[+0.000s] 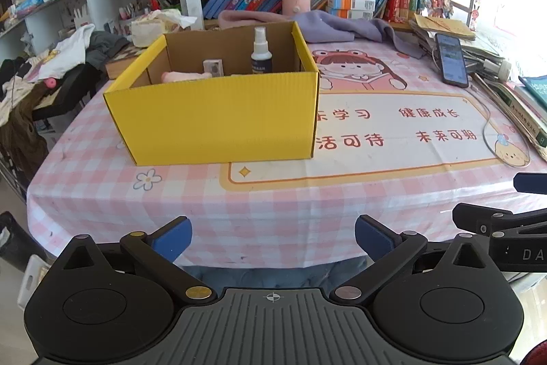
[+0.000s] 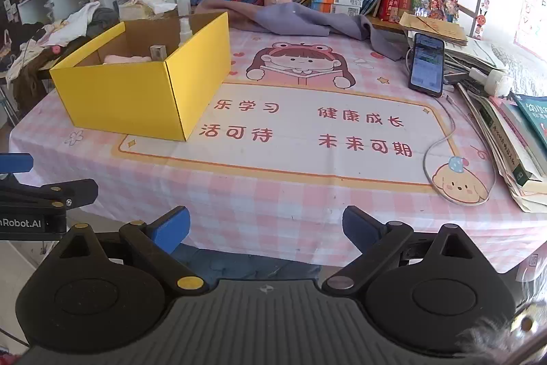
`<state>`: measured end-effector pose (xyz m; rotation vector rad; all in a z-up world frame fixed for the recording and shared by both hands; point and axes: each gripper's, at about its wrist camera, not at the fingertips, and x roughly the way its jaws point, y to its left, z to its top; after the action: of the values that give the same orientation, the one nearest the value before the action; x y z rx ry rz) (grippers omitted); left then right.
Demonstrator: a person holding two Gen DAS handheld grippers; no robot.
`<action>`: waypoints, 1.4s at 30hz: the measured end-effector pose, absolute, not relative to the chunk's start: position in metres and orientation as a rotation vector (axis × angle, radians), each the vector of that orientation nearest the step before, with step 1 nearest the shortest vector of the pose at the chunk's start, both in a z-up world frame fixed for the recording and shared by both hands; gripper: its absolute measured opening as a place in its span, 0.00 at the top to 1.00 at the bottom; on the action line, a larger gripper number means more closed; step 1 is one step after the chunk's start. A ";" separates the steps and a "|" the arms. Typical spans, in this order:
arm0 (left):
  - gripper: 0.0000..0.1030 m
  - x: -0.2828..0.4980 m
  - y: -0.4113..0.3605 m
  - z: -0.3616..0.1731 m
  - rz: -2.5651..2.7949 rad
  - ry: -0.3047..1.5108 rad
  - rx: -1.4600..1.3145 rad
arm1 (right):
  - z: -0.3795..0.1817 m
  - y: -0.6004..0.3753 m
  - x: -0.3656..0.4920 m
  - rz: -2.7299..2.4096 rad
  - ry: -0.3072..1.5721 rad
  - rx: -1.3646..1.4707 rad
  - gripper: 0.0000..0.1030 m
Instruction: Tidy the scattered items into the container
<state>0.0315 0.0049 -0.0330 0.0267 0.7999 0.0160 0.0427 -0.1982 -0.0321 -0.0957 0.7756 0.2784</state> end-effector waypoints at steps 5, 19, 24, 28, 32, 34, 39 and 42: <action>0.00 0.033 0.002 -0.035 0.006 0.815 0.023 | -0.034 -0.201 0.048 0.275 0.788 -0.089 0.04; 0.00 0.036 -0.001 -0.039 -0.011 0.845 0.015 | -0.033 -0.207 0.050 0.255 0.784 -0.081 0.03; 0.00 0.036 -0.001 -0.040 -0.010 0.842 0.005 | -0.033 -0.208 0.050 0.256 0.785 -0.084 0.03; 0.00 0.035 -0.001 -0.040 -0.014 0.844 0.003 | -0.035 -0.207 0.049 0.249 0.791 -0.081 0.03; 0.00 0.034 0.000 -0.040 -0.015 0.844 0.002 | -0.035 -0.205 0.048 0.248 0.791 -0.082 0.03; 0.00 0.034 0.000 -0.040 -0.015 0.845 0.000 | -0.035 -0.205 0.047 0.251 0.788 -0.084 0.03; 0.00 0.034 0.001 -0.041 -0.021 0.852 -0.010 | -0.035 -0.204 0.047 0.250 0.787 -0.084 0.03; 0.00 0.034 0.002 -0.042 -0.026 0.858 -0.012 | -0.034 -0.204 0.047 0.250 0.789 -0.085 0.03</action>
<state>0.0337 0.0017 -0.0418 -0.0119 0.8576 -0.0260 0.0471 -0.2040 -0.0343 -0.0850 0.7892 0.2503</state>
